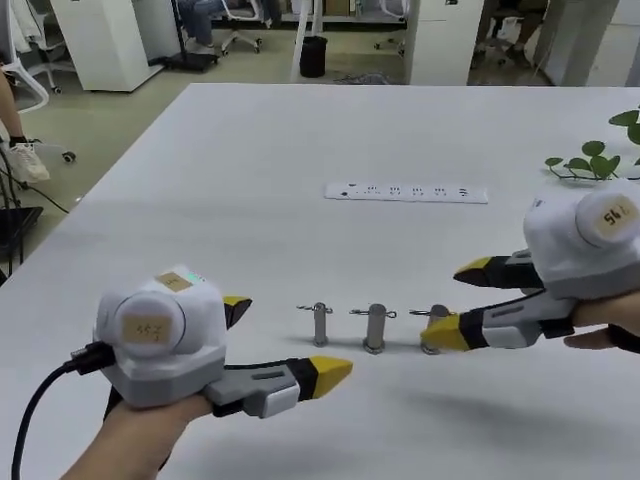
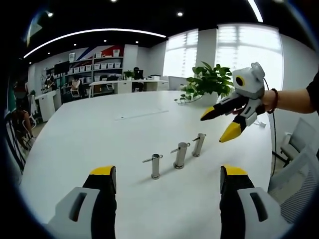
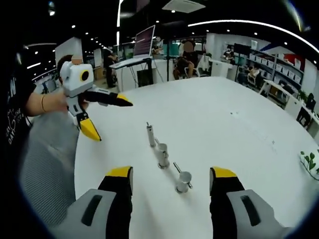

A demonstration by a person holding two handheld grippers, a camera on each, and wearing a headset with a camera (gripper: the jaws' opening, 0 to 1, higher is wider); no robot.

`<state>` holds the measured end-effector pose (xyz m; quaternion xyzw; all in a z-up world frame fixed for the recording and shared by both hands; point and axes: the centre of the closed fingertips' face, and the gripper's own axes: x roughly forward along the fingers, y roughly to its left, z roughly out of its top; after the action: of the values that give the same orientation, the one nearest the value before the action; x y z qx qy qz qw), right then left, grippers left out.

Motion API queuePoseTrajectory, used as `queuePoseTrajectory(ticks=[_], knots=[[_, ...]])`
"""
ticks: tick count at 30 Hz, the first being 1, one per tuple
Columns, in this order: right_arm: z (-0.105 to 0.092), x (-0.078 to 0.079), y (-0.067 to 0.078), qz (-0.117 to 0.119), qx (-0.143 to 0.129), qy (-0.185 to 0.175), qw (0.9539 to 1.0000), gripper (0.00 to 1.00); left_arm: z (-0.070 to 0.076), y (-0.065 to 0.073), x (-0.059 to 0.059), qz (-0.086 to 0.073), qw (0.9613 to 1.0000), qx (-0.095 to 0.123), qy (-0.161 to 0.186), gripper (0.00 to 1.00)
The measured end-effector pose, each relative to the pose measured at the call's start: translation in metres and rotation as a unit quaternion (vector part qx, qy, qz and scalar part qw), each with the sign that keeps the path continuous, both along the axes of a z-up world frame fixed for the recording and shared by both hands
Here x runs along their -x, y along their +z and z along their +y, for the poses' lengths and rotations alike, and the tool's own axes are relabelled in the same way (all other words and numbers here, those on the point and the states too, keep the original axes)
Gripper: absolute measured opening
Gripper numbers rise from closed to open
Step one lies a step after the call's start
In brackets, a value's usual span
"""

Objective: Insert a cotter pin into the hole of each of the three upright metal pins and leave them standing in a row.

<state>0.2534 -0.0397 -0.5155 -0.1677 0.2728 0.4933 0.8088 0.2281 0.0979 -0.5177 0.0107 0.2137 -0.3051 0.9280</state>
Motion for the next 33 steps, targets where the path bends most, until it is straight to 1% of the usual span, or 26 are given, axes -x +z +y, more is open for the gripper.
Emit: queuePoseTrajectory(ticks=[1,3,6,8,11,13,14,15,19,22,25,29,31,33], knots=[[0.000,0.001,0.001,0.003,-0.004,-0.010,0.9999,0.60,0.000,0.001,0.000,0.000,1.0000,0.000,0.000,0.86],[-0.001,0.002,0.004,0.000,-0.016,-0.034,0.9993,0.64,0.002,0.002,0.000,0.000,1.0000,-0.001,0.000,0.86],[-0.003,0.006,0.005,0.002,-0.026,-0.055,0.9982,0.66,0.005,0.004,0.001,0.003,1.0000,0.002,0.005,0.87],[-0.004,0.011,0.004,0.006,-0.024,-0.064,0.9976,0.68,0.005,0.004,0.001,0.003,1.0000,0.004,0.007,0.88],[-0.005,0.014,0.006,-0.004,-0.031,-0.085,0.9959,0.71,0.007,0.004,0.002,0.003,1.0000,0.000,0.009,0.90],[-0.004,0.019,0.004,-0.004,-0.034,-0.096,0.9949,0.72,0.007,0.005,0.003,0.002,0.9999,0.005,0.011,0.91],[-0.004,0.021,0.004,-0.008,-0.035,-0.104,0.9939,0.73,0.006,0.005,0.003,0.003,0.9999,0.007,0.011,0.92],[-0.005,0.020,0.003,-0.012,-0.037,-0.109,0.9933,0.73,0.006,0.005,0.004,0.004,0.9999,0.007,0.012,0.92],[-0.005,0.027,-0.001,-0.021,-0.039,-0.129,0.9907,0.76,0.006,0.005,0.005,0.005,0.9999,0.006,0.011,0.95],[-0.002,0.034,-0.002,-0.019,-0.052,-0.141,0.9885,0.80,0.007,0.006,0.007,0.003,0.9999,0.003,0.015,0.98],[0.001,0.039,-0.003,-0.019,-0.059,-0.148,0.9870,0.83,0.007,0.006,0.008,0.004,0.9998,0.004,0.017,0.99],[0.003,0.042,-0.001,-0.020,-0.079,-0.171,0.9819,0.85,0.009,0.005,0.011,0.007,0.9998,0.004,0.020,0.99],[0.003,0.043,0.000,-0.026,-0.083,-0.181,0.9796,0.85,0.010,0.005,0.012,0.007,0.9997,0.005,0.024,0.99],[0.004,0.045,-0.001,-0.024,-0.085,-0.188,0.9782,0.85,0.010,0.005,0.015,0.007,0.9996,0.007,0.027,0.99]])
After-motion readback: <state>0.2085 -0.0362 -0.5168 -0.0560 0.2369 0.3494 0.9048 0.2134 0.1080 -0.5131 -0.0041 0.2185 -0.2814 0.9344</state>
